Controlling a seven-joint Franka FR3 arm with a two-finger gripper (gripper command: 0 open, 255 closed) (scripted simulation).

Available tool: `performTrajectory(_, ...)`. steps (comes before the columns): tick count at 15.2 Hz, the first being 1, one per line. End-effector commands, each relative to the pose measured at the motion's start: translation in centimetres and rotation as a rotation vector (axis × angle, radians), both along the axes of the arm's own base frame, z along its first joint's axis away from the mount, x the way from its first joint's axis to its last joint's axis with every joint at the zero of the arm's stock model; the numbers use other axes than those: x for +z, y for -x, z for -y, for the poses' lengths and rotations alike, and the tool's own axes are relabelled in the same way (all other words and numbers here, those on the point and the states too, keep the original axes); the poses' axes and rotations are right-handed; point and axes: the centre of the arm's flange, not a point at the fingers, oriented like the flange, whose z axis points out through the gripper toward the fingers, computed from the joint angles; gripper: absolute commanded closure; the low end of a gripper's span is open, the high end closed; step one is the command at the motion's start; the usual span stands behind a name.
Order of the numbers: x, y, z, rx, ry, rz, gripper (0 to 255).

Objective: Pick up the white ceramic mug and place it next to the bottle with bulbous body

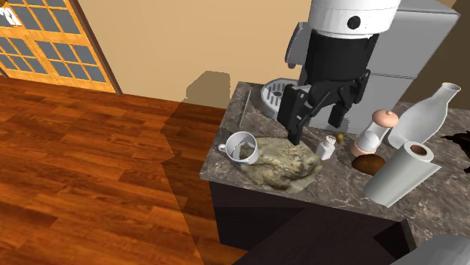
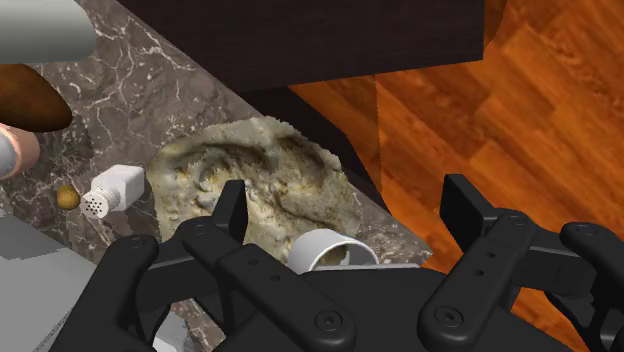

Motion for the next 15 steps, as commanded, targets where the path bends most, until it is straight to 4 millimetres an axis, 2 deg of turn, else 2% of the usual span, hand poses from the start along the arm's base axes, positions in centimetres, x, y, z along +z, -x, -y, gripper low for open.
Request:
performTrajectory(1,0.0,0.0,0.0,0.0,0.0,0.0,0)
performTrajectory(15,-13.6,-11.1,-1.6,0.034,0.197,0.09,0)
